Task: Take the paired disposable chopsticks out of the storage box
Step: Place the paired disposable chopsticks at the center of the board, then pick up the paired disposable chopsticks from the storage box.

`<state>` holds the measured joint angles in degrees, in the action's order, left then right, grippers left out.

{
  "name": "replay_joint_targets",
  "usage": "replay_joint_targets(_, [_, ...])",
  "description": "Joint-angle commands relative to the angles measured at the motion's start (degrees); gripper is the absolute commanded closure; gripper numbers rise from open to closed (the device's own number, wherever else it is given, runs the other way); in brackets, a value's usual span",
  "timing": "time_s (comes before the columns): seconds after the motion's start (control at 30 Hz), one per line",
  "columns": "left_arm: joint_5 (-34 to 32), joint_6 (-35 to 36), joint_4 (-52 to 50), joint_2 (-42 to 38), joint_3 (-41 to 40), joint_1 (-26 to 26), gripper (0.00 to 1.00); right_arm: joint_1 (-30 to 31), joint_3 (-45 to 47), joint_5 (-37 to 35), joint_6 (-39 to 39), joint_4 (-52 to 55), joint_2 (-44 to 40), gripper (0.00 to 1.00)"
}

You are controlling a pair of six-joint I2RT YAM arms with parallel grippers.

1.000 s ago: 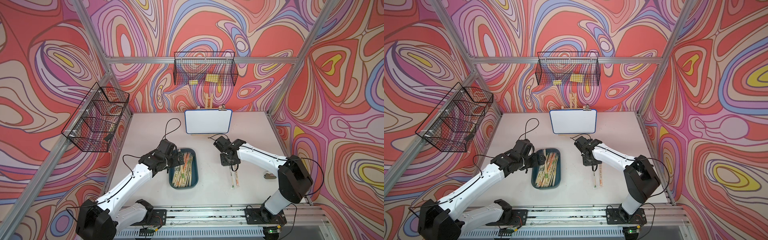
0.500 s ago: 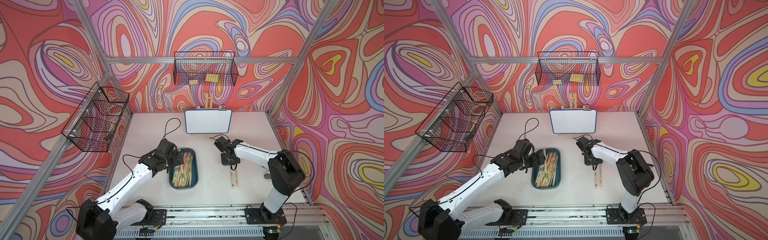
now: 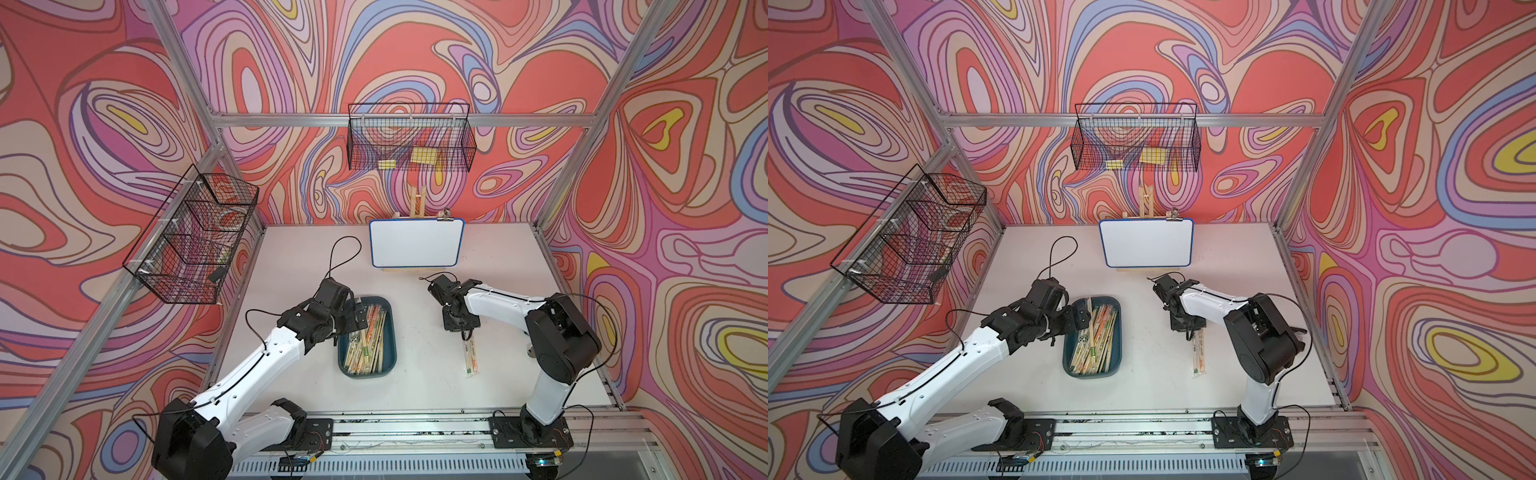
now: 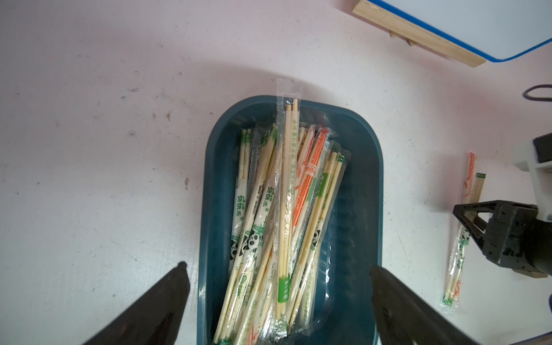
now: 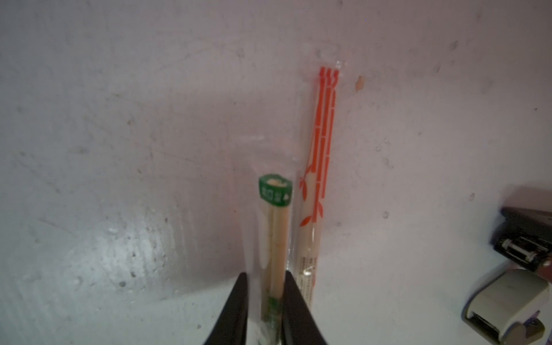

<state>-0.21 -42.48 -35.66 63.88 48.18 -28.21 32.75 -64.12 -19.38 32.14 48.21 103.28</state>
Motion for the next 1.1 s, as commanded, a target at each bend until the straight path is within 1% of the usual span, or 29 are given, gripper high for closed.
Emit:
replay_joint_targets(0.0, [-0.8, -0.4, -1.3, -0.1, 0.2, -0.4, 0.00, -0.3, -0.3, -1.0, 0.0, 0.0, -1.2, 0.69])
replay_joint_targets(0.07, [-0.9, -0.4, -1.3, -0.2, 0.2, -0.4, 0.00, -0.3, -0.5, -1.0, 0.0, 0.3, -1.4, 0.67])
replay_joint_targets(0.23, [-1.3, -0.5, -1.2, -0.5, -0.4, -0.4, 0.00, -0.3, -1.6, -0.7, 0.1, 1.6, -5.0, 0.63])
replay_joint_targets(0.4, [-1.5, -0.4, -1.3, -0.9, -0.5, -0.4, 0.00, -0.3, -3.4, -1.0, -0.4, 3.0, -5.9, 0.52])
replay_joint_targets(0.53, [-1.9, -0.2, -1.5, -0.9, -0.4, -0.4, 0.00, -0.3, -3.9, 0.0, -0.2, 2.7, -5.7, 0.51])
replay_joint_targets(0.63, [-3.1, 0.1, -1.8, -1.0, -0.5, -0.4, 0.00, -0.2, -4.0, 4.4, 0.3, 0.5, -7.2, 0.52])
replay_joint_targets(0.8, [-5.4, 0.3, -2.3, -0.8, -0.5, -0.3, 0.00, 0.9, -1.2, 19.9, 2.9, -10.4, -13.4, 0.52])
replay_joint_targets(0.87, [-6.1, 0.4, -2.5, -0.6, -0.4, -0.1, 0.00, 2.0, -0.1, 24.4, 5.0, -14.8, -15.4, 0.52])
replay_joint_targets(0.93, [-6.9, 0.6, -3.0, -0.3, -0.2, 0.3, 0.00, 3.7, 0.4, 26.9, 6.9, -18.3, -16.9, 0.52])
replay_joint_targets(1.0, [-6.9, 1.0, -3.4, -0.2, -0.1, 1.7, 0.00, 5.9, 0.1, 28.7, 8.4, -21.2, -17.1, 0.52])
replay_joint_targets(1.07, [-5.9, 1.3, -3.5, -0.3, -0.2, 3.6, 0.00, 8.6, -1.3, 28.5, 9.4, -22.4, -16.3, 0.52])
